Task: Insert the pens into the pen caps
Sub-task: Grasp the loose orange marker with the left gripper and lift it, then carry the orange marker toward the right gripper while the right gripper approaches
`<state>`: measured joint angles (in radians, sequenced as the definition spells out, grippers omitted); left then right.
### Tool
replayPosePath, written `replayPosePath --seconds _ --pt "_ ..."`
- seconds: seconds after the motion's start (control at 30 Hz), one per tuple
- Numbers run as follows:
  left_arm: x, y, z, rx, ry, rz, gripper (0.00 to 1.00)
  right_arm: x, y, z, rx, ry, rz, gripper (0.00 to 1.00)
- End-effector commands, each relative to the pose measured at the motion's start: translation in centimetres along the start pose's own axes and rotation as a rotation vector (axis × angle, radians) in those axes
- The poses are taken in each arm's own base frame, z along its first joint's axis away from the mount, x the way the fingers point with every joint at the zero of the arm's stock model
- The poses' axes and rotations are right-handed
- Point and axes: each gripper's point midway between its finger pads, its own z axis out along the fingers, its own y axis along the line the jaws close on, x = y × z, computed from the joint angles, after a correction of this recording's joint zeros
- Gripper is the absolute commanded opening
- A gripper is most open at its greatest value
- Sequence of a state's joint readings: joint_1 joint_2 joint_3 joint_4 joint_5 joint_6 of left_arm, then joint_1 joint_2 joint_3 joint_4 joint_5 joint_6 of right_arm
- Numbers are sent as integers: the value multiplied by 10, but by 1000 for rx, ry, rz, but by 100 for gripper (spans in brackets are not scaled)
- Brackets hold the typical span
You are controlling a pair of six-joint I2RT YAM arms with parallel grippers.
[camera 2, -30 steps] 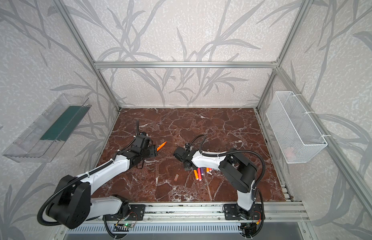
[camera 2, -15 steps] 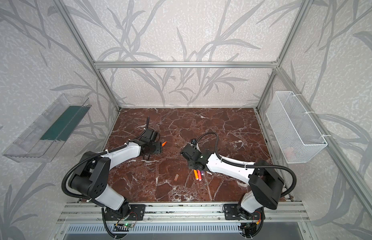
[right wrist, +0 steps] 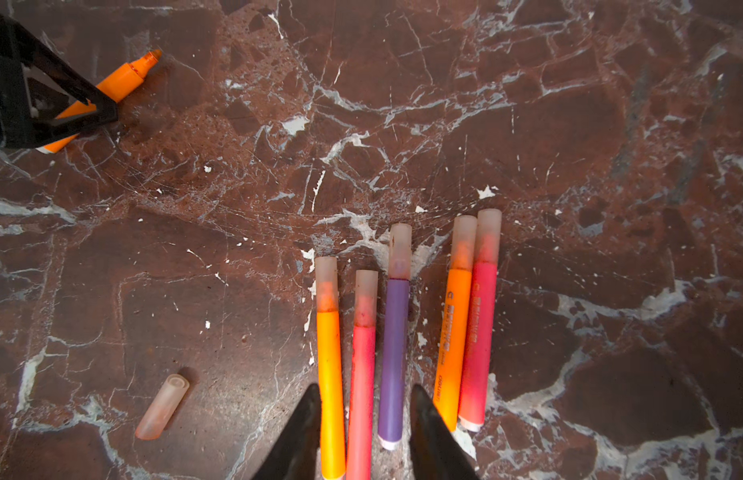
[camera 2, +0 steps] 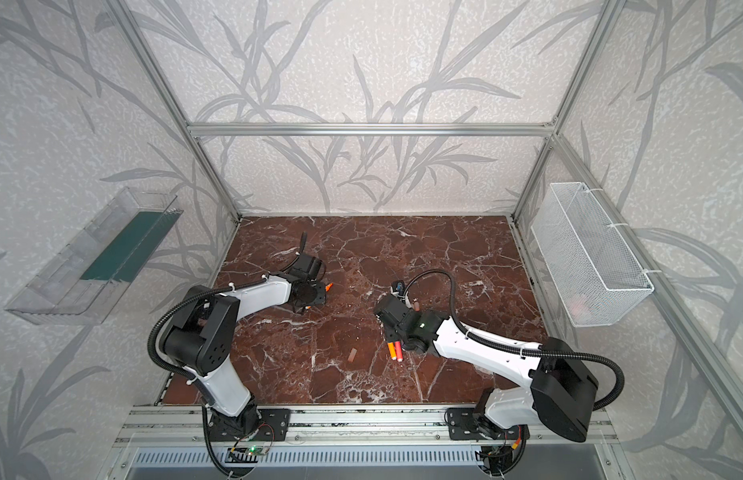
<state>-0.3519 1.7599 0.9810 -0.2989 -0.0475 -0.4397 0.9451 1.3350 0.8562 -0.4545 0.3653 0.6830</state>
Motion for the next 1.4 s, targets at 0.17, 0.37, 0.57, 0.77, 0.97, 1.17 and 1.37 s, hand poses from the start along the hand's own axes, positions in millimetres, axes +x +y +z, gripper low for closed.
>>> replayPosePath --seconds 0.17,0.37,0.57,0.77,0.97,1.17,1.37 --pt "32 2 3 -42 72 25 29 -1 -1 -7 -40 -32 35 36" --pt "40 0 1 -101 60 56 25 2 -6 -12 -56 -50 57 37" --pt "43 -4 -4 -114 46 71 14 0 -8 -29 -118 -89 86 37" --pt "41 -4 0 -127 44 77 1 -13 -11 -56 -211 -212 113 42" --pt "41 -22 0 -66 46 83 0 -16 -32 -73 -186 -283 142 46" --pt "33 -38 -20 0 -2 94 0 -38 -25 -78 -228 -372 191 54" --pt "25 -51 -52 118 -73 74 0 -69 23 -64 -379 -427 238 58"
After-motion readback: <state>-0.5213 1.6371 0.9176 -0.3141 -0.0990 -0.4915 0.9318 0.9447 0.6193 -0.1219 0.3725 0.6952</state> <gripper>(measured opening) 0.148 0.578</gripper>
